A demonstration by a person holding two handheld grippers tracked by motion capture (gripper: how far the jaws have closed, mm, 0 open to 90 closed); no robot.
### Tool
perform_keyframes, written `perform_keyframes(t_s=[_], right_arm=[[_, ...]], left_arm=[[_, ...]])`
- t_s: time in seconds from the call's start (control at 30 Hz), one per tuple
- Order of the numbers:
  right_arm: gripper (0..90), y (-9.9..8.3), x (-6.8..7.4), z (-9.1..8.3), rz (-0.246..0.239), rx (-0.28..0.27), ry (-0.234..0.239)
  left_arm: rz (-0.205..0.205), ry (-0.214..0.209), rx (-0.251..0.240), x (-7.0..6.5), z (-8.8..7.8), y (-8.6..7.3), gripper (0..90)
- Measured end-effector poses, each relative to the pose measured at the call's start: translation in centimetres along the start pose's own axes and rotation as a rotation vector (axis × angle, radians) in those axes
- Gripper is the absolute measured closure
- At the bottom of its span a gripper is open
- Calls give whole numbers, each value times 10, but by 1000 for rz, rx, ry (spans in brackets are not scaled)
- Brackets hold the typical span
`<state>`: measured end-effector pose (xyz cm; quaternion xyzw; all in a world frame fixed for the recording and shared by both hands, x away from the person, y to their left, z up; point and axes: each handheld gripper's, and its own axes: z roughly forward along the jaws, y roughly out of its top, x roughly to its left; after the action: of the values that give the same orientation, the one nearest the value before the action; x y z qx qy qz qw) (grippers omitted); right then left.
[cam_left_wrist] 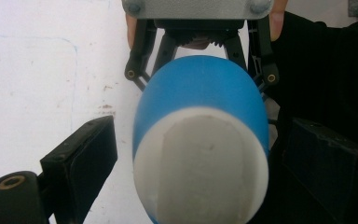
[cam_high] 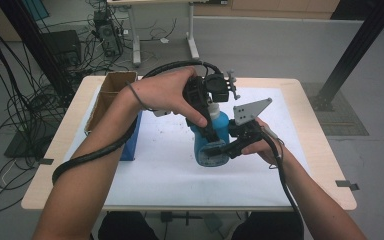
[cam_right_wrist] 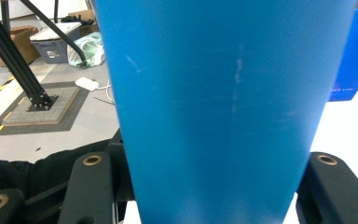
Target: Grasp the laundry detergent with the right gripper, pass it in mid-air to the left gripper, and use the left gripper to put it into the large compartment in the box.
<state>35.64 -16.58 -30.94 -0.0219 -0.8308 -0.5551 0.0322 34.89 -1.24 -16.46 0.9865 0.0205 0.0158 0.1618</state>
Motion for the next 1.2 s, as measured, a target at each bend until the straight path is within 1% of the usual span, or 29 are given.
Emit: perform_keyframes(t_s=[0.1,0.23,0.27,0.4,0.47,0.73,0.77,0.83,0.93,1.13,1.2], right_arm=[[436,0,0,0,0,2,0],[436,0,0,0,-1,3,-1],[436,0,1,0,-1,1,0],[436,0,1,-1,-1,0,-1],[436,0,1,-1,-1,1,-3],[436,1,1,-2,-4,-3,-6],[436,1,1,-3,-5,-3,-5],[436,1,1,-3,-4,-4,-8],[436,1,1,-3,-5,-4,-7],[436,1,2,-2,-5,-5,-4],[436,1,2,-2,-5,-3,-2]], left_arm=[[3,0,3,0,0,0,101],[-4,2,0,0,-1,1,102],[2,2,2,1,-1,1,101],[3,0,1,0,-1,1,101],[-2,-1,0,0,0,2,101],[-2,-8,14,1,4,3,109],[6,-10,18,1,4,4,116],[8,-10,20,1,5,4,123],[11,-10,23,1,5,5,160],[1,-8,20,1,5,6,167],[2,-5,22,1,6,6,187]])
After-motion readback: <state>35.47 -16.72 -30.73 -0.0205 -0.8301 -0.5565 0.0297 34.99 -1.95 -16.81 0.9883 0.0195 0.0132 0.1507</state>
